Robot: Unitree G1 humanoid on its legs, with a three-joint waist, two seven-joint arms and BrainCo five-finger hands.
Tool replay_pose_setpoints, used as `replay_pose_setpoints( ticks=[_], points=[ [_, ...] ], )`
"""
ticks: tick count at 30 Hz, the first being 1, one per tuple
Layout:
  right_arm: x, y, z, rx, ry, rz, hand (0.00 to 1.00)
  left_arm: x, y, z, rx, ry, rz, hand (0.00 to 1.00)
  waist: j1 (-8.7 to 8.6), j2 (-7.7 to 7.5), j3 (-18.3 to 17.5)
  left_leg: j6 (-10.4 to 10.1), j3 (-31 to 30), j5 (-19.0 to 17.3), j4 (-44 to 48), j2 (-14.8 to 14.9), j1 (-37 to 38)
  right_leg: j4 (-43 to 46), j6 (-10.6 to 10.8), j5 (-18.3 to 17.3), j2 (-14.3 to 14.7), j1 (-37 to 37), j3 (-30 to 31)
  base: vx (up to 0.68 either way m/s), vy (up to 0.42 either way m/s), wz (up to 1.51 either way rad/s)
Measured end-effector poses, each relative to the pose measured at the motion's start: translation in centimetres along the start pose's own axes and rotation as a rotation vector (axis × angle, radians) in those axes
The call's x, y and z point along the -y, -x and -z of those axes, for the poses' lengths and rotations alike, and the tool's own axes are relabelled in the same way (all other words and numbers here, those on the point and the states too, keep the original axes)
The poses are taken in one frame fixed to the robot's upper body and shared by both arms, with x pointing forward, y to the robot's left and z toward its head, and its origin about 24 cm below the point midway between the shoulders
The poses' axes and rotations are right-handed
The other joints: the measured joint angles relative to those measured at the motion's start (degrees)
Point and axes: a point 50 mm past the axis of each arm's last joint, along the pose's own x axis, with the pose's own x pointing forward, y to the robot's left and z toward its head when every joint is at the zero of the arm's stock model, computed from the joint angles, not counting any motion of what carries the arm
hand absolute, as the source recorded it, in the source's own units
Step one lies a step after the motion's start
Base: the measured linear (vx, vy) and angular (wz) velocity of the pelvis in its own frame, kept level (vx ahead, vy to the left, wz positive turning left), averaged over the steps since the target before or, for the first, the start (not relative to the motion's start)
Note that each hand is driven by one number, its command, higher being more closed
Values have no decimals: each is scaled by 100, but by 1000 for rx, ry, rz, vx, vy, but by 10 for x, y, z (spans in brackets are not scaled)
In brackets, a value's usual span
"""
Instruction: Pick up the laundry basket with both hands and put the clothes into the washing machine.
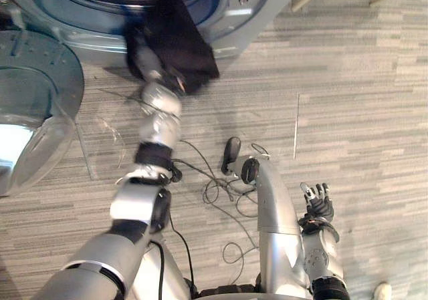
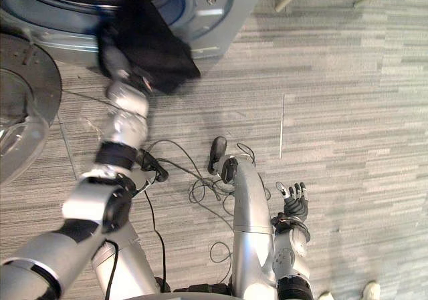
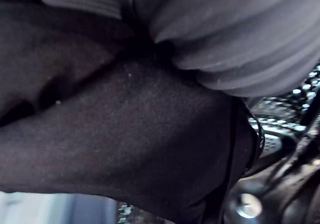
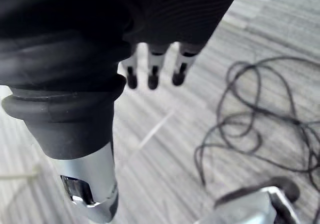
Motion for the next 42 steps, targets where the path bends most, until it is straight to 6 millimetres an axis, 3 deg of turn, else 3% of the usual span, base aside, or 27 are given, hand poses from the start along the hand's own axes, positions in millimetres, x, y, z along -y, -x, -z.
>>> replay_pose_setpoints(
  ticks=[2,3,6,9,10,15,23,28,30,34,40,42],
  points=[
    [6,1,5,-16,-12,31,0,14,-8,-31,96,50,27,100,11,-1,-1,20,69,-6,-28,34,-9,-102,25,54,35,-1,9,34,10,-9],
    [9,2,7,-23,-15,42,0,26,-14,-58,176,81,56,100,12,-1,-1,27,134,-6,-73,25,-6,-177,23,97,30,-2,17,31,12,0],
    [11,2,8,-30,-22,38,0,50,-20,-102,293,116,106,100,14,-6,-4,35,233,-1,-221,-79,43,-296,36,156,-22,-2,43,8,8,6],
    [11,2,8,-34,-48,19,0,66,-20,-111,298,121,138,100,12,-7,-5,57,366,14,-360,-161,125,-388,74,215,-56,2,104,4,4,3],
    [11,2,9,-38,-53,19,0,79,-19,-122,319,140,170,100,19,-7,-5,81,406,34,-422,-177,135,-461,73,251,-56,5,102,34,15,0],
    [24,8,12,-57,-63,31,0,104,-21,-114,289,29,233,100,65,-7,-5,142,444,101,-613,-325,186,-614,76,315,-134,75,65,32,30,11],
    [30,9,10,-56,-48,11,0,141,-17,-98,314,-263,322,100,116,-12,-5,208,742,95,-747,-371,191,-1088,314,693,-156,133,134,-6,96,-4],
    [39,10,6,-40,-47,36,0,162,-5,-105,583,-675,297,100,67,-90,20,366,822,-4,-734,-355,110,-1385,437,910,-101,128,169,-8,107,-16],
    [44,10,2,-16,-49,54,0,172,7,-116,826,-956,305,100,22,-112,21,480,843,-73,-681,-347,-29,-1474,514,988,-76,29,197,0,117,-17],
    [46,11,1,4,-51,53,0,186,16,-114,1101,-1375,319,100,17,-131,28,517,1003,-94,-523,-290,-92,-1473,560,1016,-93,-38,251,6,77,-7],
    [42,11,1,22,-60,29,0,193,20,-105,1258,-1706,379,100,13,-141,26,523,1109,-102,-521,-249,-77,-1482,573,1024,-125,-68,269,-7,42,-2],
    [39,11,2,12,-49,12,0,193,20,-99,1281,-1787,402,100,7,-154,19,613,1112,-167,-546,-191,-86,-1493,579,1040,-55,-93,267,-33,17,-16]
  ],
)
